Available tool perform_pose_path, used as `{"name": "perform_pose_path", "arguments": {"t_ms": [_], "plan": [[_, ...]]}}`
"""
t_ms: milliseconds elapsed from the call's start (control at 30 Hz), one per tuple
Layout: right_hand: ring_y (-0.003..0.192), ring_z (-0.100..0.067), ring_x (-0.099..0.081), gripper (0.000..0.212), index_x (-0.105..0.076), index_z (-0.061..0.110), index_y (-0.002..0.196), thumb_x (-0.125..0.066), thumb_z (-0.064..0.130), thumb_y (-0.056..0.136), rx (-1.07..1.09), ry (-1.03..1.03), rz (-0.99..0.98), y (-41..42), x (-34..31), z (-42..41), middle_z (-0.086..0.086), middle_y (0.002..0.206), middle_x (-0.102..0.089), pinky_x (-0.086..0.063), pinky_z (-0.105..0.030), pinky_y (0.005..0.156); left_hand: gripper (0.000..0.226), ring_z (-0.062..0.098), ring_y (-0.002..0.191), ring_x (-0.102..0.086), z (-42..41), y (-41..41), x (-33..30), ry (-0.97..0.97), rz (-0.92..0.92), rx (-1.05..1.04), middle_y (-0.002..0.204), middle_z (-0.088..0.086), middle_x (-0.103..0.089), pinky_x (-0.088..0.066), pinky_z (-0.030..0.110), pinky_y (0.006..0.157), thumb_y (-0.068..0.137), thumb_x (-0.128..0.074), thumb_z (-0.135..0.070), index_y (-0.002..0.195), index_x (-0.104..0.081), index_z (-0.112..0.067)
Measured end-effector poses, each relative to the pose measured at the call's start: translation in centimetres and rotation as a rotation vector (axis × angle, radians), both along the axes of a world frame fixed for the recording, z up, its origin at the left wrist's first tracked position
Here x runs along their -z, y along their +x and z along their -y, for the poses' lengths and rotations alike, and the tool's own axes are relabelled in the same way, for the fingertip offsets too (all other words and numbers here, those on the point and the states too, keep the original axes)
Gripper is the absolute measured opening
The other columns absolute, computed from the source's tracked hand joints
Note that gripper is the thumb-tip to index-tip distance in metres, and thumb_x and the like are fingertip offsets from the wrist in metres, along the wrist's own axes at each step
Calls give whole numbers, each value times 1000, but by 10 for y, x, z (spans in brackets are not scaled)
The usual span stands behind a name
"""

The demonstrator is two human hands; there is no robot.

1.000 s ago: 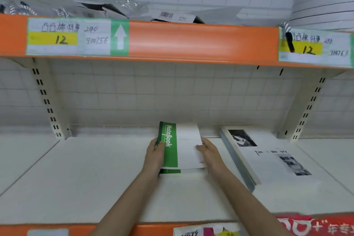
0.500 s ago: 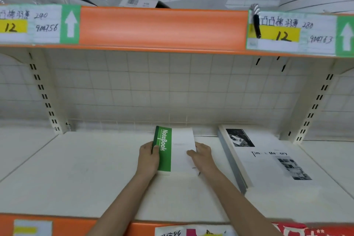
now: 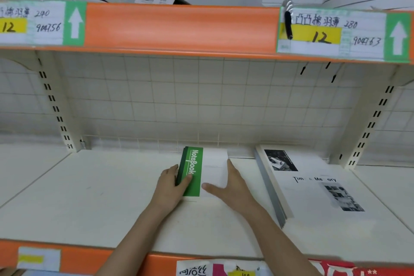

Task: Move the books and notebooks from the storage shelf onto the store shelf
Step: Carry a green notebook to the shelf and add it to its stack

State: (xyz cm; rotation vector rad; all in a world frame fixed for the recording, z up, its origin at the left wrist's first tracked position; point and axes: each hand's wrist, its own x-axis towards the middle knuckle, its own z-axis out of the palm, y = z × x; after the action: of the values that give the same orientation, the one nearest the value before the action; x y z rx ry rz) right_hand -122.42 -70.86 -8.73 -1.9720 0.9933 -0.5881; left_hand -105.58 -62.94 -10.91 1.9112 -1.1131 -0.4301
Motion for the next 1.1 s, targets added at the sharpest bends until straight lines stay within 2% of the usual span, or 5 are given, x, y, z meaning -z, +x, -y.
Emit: {"name": "perform_pose_path", "arguments": {"t_ms": [200,533,867,1000,1100], "plan": [[145,-14,17,132,10,12,151,-82,50,64,-114,-71,-114,-1,5,-4,1,160,5,-9,-27,114,51,-7,95,-57,-24,-7,-9,-42,51,252,107,-18,-62,-45,9,74,75,-78,-36,117,-50,-34],[147,-13,6,128,5,11,151,-82,46,65,-89,-154,-185,1,5,-2,2,160,0,-10,-26,115,67,-17,97,-54,-27,-5,-8,-89,56,214,107,-29,-59,-40,2,73,67,-85,-25,109,-41,-54],[147,-15,8,116,-4,14,152,-78,50,70,-120,-133,-217,-1,5,-2,-1,160,0,-14,-30,117,66,-15,95,-46,-24,-5,-7,-85,114,187,105,-35,-42,-35,-3,75,71,-83,-24,116,-38,-39],[147,-20,12,111,0,22,152,-66,64,73,-124,-201,-318,-3,9,-4,-6,159,15,-11,-35,119,80,8,140,-22,-25,-3,-2,20,250,221,148,-14,-22,-20,13,110,77,-70,-48,144,-34,-22],[145,-23,19,107,4,23,153,-54,71,77,-139,-347,-433,-2,13,-1,-5,158,20,3,-39,119,89,6,142,0,-25,-1,3,-12,482,286,154,-12,3,-5,15,113,75,-40,-78,147,-30,-25]]}}
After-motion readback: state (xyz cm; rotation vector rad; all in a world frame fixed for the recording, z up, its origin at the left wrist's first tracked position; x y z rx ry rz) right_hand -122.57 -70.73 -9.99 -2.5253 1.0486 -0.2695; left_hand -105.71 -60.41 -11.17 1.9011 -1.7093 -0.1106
